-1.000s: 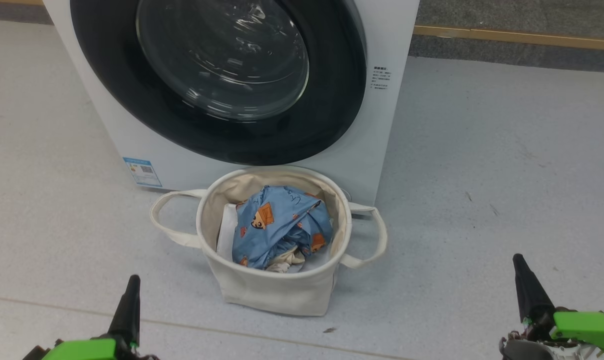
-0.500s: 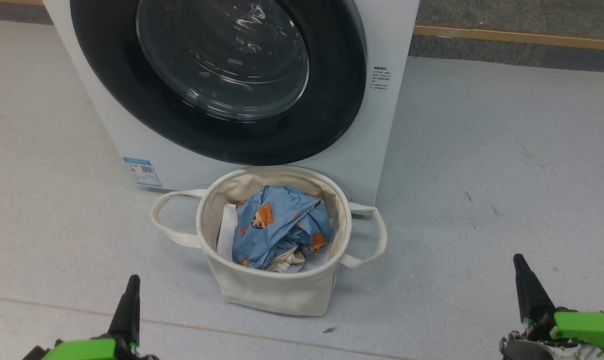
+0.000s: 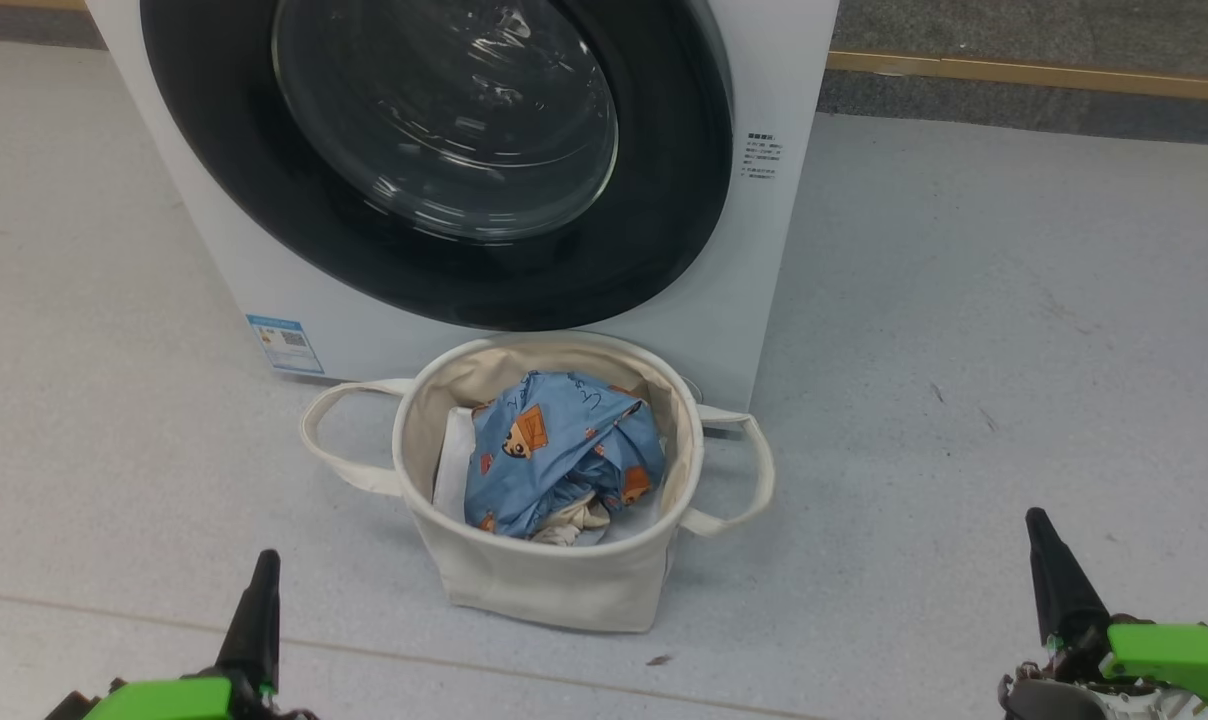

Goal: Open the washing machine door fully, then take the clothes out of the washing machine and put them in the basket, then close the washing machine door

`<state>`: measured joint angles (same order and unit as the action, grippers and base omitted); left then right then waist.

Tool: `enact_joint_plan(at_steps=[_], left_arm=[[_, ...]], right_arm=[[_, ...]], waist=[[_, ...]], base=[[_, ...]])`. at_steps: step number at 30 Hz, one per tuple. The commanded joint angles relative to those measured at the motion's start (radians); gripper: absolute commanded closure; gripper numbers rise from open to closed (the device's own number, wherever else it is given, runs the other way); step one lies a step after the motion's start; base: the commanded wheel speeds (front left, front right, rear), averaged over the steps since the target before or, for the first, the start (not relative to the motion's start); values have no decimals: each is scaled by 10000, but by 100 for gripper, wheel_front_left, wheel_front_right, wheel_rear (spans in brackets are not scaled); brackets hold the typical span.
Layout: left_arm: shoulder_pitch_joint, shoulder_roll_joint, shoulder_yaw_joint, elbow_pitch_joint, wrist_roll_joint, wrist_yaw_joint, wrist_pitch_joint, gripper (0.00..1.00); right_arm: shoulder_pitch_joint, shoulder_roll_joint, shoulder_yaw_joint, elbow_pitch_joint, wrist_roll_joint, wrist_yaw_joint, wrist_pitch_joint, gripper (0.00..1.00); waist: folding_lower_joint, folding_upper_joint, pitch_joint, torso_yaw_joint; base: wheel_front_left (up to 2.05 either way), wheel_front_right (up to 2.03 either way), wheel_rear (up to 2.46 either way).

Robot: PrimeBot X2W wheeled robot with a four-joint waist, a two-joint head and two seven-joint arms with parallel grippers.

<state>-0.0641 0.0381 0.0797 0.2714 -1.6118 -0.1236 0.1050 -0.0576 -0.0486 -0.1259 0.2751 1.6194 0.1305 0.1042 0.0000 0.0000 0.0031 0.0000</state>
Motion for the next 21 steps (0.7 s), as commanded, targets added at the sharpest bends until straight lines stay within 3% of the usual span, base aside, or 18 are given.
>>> enact_joint_plan(at_steps=[1, 21], left_arm=[[-439, 132, 338, -263, 30, -71, 80, 100], [-439, 129, 343, -263, 33, -71, 83, 100]], right_arm=[[-498, -60, 173, -306, -65, 2, 48, 100], [-500, -48, 156, -305, -79, 2, 61, 100]], waist=[[0, 0, 0, 0], [0, 0, 0, 0]], base=[[0, 0, 0], [0, 0, 0]])
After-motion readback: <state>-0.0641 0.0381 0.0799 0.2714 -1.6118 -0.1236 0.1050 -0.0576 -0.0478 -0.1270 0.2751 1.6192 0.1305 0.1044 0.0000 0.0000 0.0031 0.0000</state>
